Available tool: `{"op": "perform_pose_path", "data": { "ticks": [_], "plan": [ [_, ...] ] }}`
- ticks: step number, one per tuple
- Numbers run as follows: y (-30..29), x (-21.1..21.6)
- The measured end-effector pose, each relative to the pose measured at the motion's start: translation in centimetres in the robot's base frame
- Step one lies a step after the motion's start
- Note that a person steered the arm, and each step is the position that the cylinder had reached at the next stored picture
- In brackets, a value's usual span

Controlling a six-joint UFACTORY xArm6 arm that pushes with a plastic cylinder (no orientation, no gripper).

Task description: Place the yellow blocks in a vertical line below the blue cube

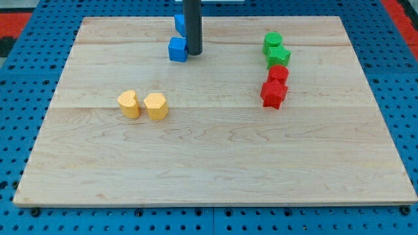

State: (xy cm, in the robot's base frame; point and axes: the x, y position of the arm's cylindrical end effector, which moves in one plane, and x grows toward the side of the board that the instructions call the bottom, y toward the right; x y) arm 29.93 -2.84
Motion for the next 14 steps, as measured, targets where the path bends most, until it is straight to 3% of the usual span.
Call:
{"op": "perform_pose_path", "data": {
  "ticks": [1,2,3,4,8,11,12,14],
  "plan": [
    [0.7,6.2],
    [-0.3,16.0],
    [-3.5,19.6],
    [-7.0,19.4],
    [-5.8,10.6],
    [-10.8,8.3],
    [-10.8,6.0],
    [-8.0,5.6]
  ]
}}
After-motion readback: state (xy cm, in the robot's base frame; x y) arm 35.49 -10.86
